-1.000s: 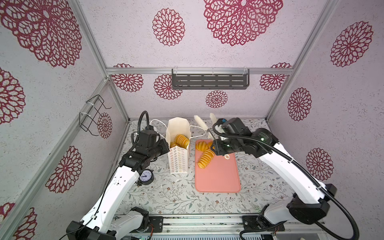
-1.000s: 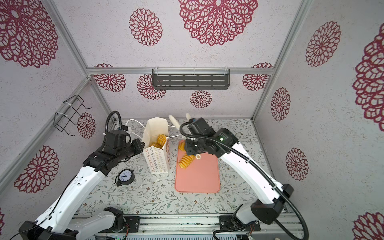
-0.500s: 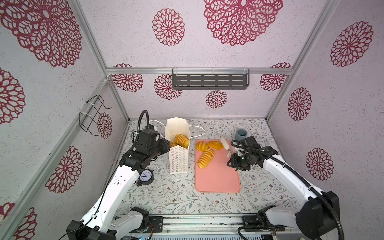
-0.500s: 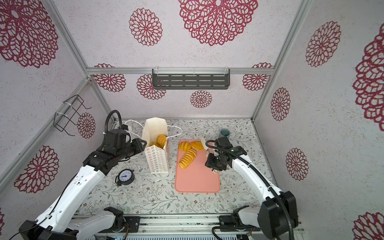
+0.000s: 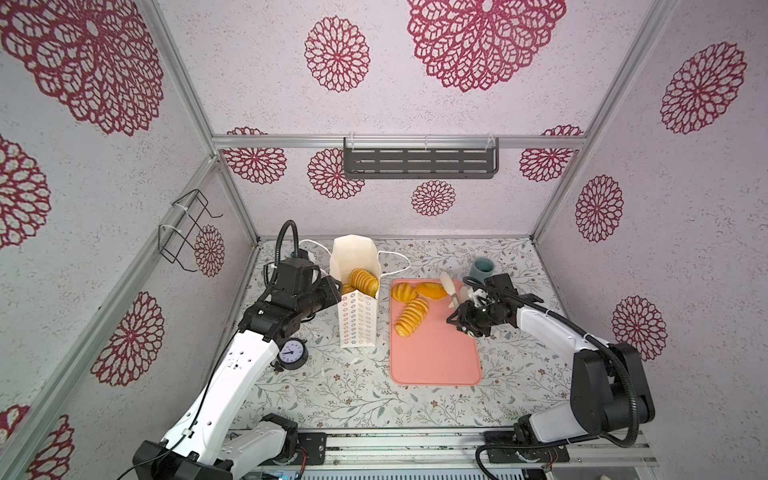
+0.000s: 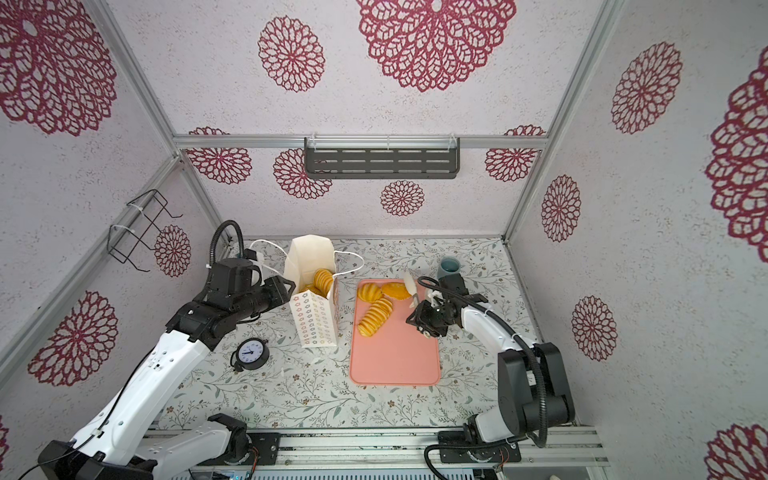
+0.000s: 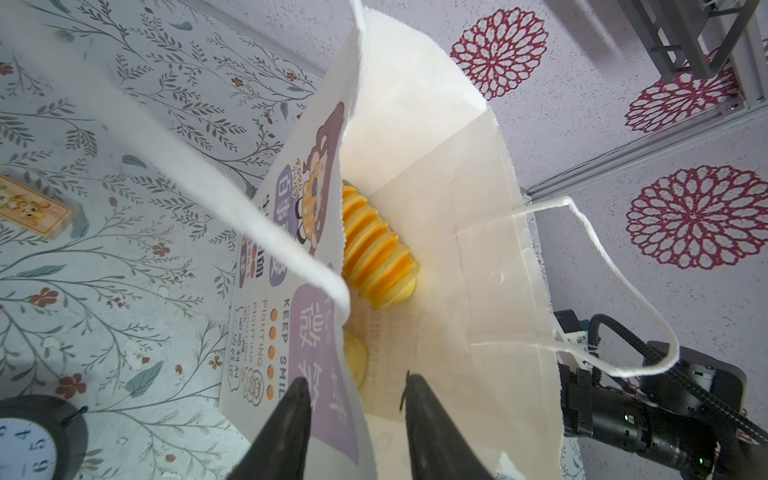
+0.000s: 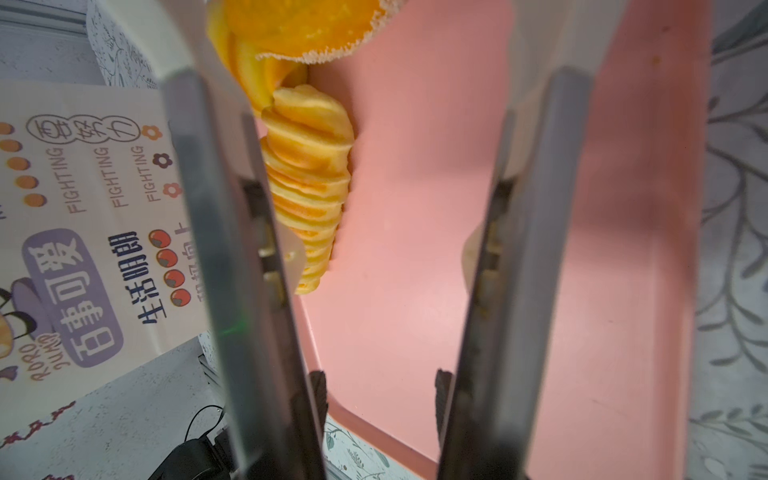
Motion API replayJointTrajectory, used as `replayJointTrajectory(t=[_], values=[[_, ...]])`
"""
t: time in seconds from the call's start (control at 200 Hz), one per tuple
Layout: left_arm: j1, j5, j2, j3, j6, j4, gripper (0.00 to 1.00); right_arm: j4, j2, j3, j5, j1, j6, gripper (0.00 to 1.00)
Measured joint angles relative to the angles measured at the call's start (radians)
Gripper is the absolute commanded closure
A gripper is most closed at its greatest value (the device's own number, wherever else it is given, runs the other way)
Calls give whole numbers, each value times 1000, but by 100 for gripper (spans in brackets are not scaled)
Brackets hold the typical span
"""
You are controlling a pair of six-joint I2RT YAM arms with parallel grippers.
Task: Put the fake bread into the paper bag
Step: 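Lower the tongs with the right gripper onto the sugar-coated orange bun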
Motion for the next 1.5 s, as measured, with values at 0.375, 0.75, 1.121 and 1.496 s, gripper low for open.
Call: replayJointTrajectory(t=[0.375, 0.75, 1.121, 1.496], values=[[0, 0, 0, 0, 0, 0, 59, 71, 57, -26, -35, -6, 21, 53], [0, -1, -3, -8, 0, 0, 59, 116, 99, -39, -73, 0, 48, 58], [0, -4, -8, -10, 0, 0, 59, 176, 109, -39, -96, 39, 92, 70], [0, -5, -16, -11, 0, -3, 51, 194, 47, -85, -90, 41, 134, 92]])
